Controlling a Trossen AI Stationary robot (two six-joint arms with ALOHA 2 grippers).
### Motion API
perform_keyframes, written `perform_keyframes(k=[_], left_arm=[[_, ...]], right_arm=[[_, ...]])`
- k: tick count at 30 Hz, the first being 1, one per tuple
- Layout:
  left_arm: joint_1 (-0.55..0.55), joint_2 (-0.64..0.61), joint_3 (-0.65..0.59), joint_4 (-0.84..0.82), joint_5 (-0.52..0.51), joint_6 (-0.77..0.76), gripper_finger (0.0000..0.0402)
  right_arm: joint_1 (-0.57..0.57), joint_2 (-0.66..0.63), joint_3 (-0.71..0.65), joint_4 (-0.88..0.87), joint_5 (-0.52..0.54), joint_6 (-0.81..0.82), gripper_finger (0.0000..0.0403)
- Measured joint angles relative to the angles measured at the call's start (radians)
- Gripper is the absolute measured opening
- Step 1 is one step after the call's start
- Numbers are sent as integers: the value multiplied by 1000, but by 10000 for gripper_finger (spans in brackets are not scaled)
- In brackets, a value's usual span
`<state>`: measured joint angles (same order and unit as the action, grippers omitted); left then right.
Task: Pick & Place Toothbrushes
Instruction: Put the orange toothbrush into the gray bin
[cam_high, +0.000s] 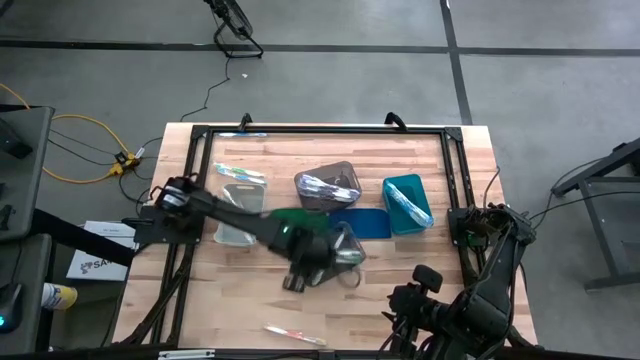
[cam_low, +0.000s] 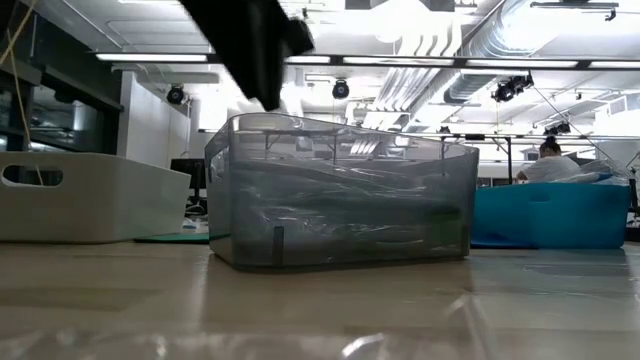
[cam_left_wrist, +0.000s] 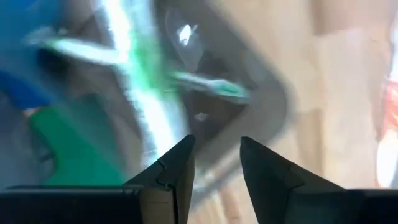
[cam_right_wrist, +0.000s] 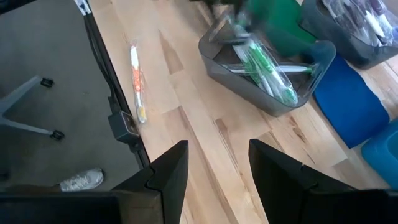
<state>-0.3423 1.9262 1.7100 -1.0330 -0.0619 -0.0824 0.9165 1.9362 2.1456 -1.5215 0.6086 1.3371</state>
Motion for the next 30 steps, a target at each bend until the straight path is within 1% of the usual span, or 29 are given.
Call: perform_keyframes(k=[3, 8, 13, 18, 20, 23, 27, 30], left_arm=[[-86, -6, -1, -34, -50, 3, 124], [-228, -12, -37, -16, -91, -3, 124], [-328, -11, -88, 9, -110, -121, 125], [-393, -11, -154, 151, -111, -228, 127], [-408, -11, -175, 195, -101, -269, 137], [-424, -11, -204, 261, -89, -311, 166], [-432, -1, -216, 310, -74, -314, 209], [-432, 24, -217, 312, -67, -314, 223]], right_arm=[[0, 0, 0, -1, 3, 6, 162], [0, 0, 0, -1, 6, 25, 162], [0, 0, 0, 2, 17, 24, 162], [0, 0, 0, 12, 18, -5, 162], [0, 0, 0, 17, 18, -21, 162], [0, 0, 0, 18, 17, -34, 162], [0, 0, 0, 18, 17, -56, 162], [0, 0, 0, 18, 17, -66, 162]])
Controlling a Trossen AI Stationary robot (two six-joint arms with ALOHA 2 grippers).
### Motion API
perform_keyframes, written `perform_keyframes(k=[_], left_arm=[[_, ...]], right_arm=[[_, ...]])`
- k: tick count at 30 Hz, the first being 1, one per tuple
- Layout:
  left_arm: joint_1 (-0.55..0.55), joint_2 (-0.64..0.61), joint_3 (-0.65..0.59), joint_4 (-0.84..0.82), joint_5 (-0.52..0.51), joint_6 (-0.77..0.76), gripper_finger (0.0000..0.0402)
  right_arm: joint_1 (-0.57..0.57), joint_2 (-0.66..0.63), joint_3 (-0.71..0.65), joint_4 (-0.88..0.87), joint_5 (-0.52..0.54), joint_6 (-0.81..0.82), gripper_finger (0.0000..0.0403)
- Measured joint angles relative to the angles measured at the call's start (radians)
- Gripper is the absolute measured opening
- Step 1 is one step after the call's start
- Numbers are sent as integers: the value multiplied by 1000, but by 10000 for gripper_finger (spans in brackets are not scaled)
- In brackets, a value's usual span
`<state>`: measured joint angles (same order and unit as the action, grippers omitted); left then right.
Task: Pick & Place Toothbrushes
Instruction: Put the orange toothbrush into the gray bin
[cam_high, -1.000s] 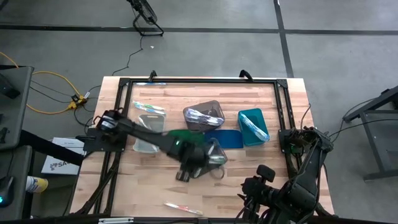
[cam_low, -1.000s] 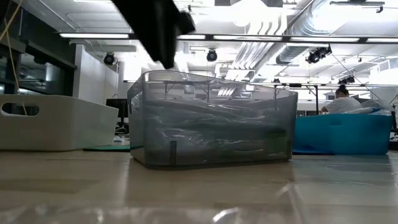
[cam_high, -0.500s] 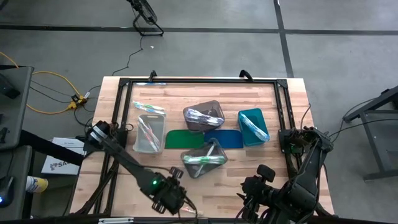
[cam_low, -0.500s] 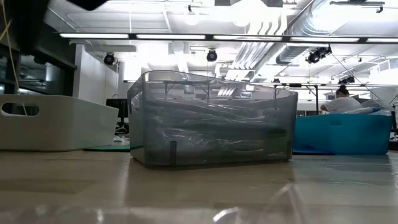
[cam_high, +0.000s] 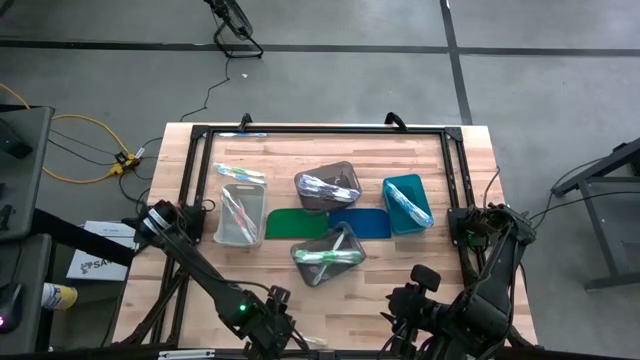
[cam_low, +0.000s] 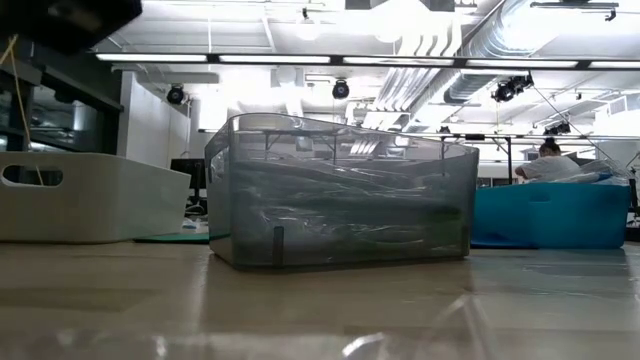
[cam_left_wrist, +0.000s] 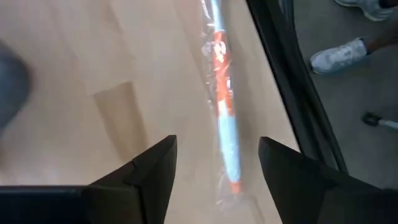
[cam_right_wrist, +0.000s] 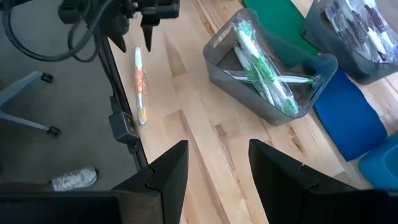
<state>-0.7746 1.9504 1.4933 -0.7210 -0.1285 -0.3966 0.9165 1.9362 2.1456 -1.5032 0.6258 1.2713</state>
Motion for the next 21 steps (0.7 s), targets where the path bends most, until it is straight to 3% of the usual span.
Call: perform_keyframes(k=[15, 21], left_arm=[[-5, 108, 0, 16, 70, -32, 220], [-4, 109, 1, -9, 64, -35, 149]], right_arm=[[17, 0, 0, 0, 0, -19, 162], [27, 1, 0, 1, 0, -16, 162]])
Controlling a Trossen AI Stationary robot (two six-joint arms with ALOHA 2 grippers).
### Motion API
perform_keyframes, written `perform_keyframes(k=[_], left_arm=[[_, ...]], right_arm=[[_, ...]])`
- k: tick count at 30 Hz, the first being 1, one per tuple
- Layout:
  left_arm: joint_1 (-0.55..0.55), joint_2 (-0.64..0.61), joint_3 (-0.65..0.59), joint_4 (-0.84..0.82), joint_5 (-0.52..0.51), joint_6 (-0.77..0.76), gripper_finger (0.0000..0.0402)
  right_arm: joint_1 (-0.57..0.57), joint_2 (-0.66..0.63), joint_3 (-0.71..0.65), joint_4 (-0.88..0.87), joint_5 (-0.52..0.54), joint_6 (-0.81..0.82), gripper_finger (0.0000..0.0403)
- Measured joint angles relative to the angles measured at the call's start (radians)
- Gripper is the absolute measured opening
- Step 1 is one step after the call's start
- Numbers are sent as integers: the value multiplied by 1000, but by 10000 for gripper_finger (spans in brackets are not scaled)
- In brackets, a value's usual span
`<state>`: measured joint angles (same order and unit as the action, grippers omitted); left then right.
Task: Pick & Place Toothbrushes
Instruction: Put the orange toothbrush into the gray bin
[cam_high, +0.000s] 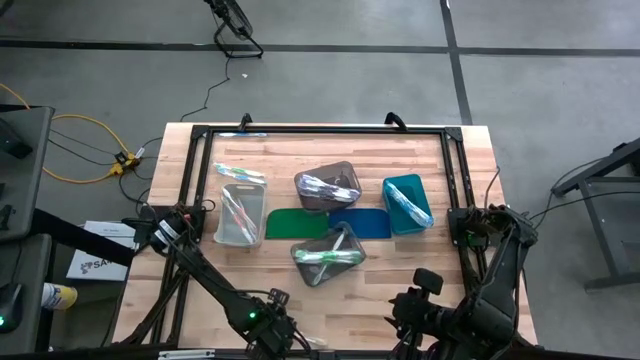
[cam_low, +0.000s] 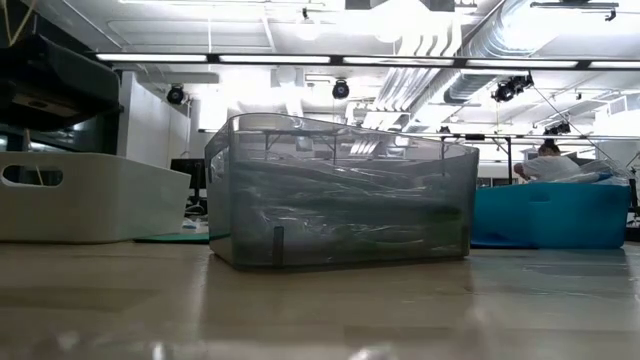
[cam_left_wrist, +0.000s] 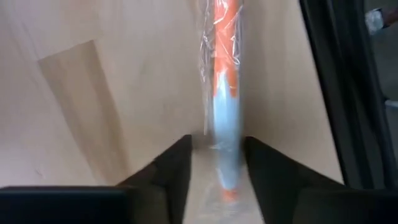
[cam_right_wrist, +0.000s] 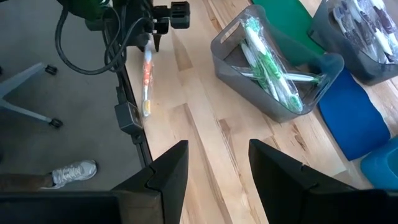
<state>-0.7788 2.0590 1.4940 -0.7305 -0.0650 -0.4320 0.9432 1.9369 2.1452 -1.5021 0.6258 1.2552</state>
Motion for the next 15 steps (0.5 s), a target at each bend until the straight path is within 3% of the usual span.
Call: perform_keyframes(k=[7, 15], left_arm=[[0, 0, 0, -11, 7, -2, 20], [-3, -61, -1, -92, 54, -77, 9]], right_arm=[[0, 0, 0, 2, 0, 0, 162], [7, 1, 0, -1, -4, -3, 162]])
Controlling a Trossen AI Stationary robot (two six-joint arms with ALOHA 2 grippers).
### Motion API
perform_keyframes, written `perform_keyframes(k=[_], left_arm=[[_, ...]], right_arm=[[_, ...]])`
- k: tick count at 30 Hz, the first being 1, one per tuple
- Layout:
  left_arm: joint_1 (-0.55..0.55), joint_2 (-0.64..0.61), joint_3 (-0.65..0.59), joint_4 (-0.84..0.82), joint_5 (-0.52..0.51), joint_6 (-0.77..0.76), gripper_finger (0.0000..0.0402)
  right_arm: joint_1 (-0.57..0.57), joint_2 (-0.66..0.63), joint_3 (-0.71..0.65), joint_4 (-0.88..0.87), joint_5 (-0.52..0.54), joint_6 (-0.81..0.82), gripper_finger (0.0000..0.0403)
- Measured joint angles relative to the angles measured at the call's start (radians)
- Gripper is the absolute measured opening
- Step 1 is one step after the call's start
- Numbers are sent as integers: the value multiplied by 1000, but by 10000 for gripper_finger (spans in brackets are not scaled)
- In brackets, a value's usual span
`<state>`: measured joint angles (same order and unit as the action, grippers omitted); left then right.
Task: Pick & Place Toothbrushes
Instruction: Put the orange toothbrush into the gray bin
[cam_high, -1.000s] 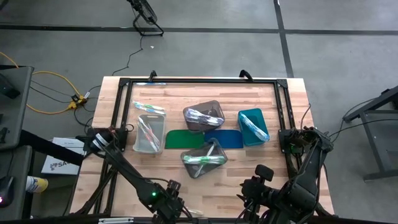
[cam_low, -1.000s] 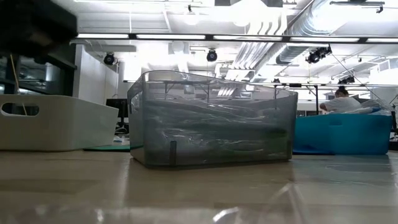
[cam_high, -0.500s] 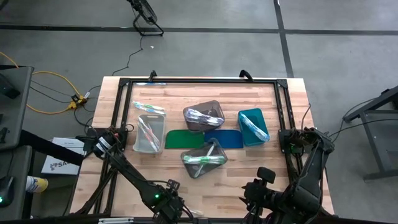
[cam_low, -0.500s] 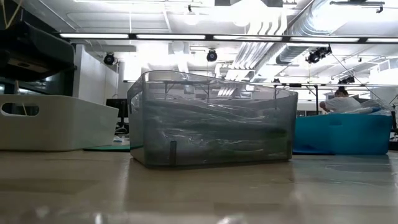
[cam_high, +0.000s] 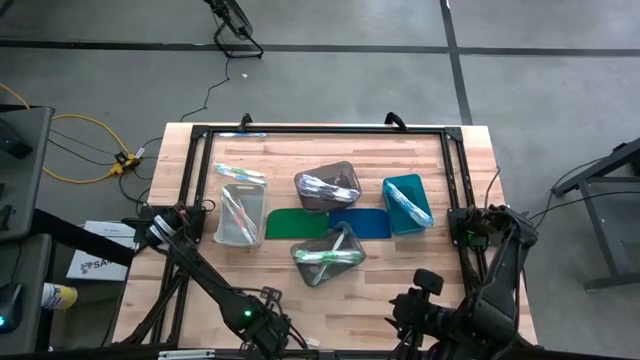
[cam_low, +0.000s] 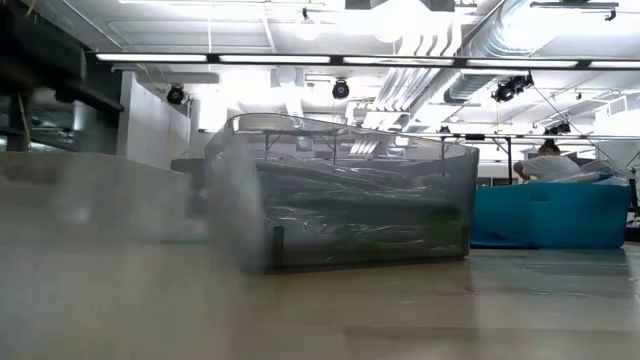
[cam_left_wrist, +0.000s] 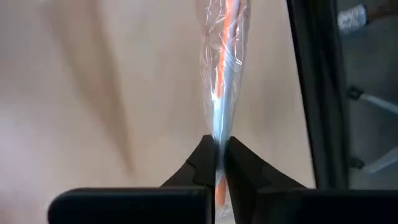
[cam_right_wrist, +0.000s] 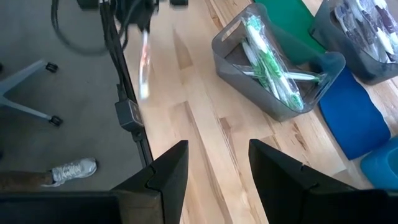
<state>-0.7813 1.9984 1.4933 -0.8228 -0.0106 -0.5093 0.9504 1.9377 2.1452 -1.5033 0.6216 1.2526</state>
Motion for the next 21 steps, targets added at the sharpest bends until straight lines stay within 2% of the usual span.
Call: perform_keyframes(k=[3, 6, 10, 15, 18, 21], left_arm=[[-6, -73, 0, -77, -21, -79, 9], [-6, -157, 0, -208, -98, -204, 9], [-5, -279, 1, -450, -223, -425, 9], [-4, -424, 0, -757, -332, -725, 9], [22, -529, -77, -719, -392, -810, 9], [60, -612, -180, -716, -383, -909, 9]], right_arm=[[8, 0, 0, 0, 0, 2, 162], [17, 0, 0, 0, 1, 3, 162], [25, 0, 0, 0, 4, 3, 162], [25, 0, 0, 0, 12, 6, 162], [25, 1, 0, 0, 37, 6, 162], [25, 1, 0, 0, 53, 3, 162]])
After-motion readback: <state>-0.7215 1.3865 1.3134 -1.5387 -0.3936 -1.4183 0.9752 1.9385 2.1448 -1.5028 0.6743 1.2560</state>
